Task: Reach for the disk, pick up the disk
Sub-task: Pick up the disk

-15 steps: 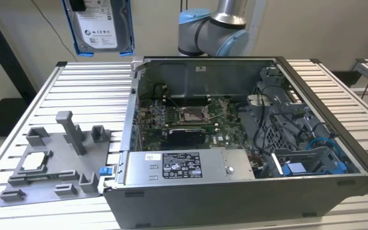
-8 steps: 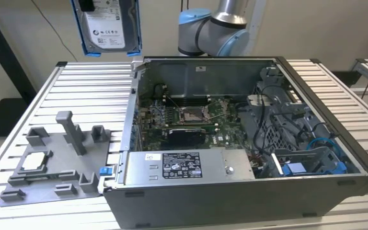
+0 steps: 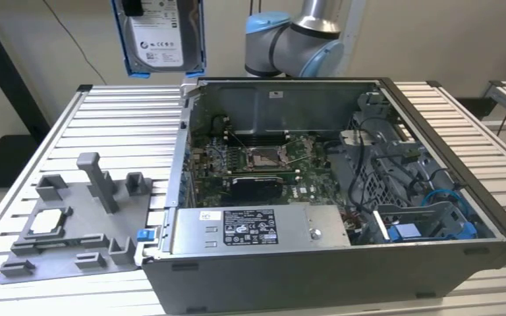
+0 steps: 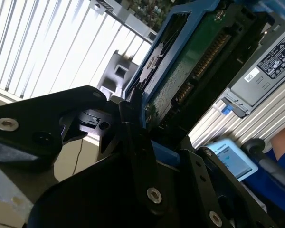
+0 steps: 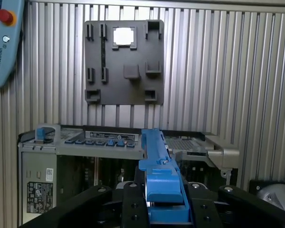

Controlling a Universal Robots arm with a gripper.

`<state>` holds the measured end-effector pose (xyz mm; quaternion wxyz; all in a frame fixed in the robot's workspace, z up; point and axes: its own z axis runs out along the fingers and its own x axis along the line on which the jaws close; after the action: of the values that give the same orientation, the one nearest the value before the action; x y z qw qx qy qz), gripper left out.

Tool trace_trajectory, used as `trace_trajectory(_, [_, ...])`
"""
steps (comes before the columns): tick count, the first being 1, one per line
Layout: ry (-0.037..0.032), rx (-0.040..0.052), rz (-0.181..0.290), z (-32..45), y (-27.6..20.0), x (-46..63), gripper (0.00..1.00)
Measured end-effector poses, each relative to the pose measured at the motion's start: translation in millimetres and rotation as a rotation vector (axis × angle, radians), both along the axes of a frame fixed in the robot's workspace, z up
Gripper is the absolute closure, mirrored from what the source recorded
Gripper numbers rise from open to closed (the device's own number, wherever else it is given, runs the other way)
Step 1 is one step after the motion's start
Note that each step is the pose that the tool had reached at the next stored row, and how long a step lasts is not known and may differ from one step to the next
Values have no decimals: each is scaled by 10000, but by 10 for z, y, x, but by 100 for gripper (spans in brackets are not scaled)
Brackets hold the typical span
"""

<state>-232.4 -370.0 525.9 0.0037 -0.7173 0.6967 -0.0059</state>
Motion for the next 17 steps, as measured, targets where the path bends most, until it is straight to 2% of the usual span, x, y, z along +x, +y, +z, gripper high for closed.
trace_trajectory(11, [1,-67,0,-2,0,170,100])
trace_trajectory(17, [1,-85,0,-4,0,321,100])
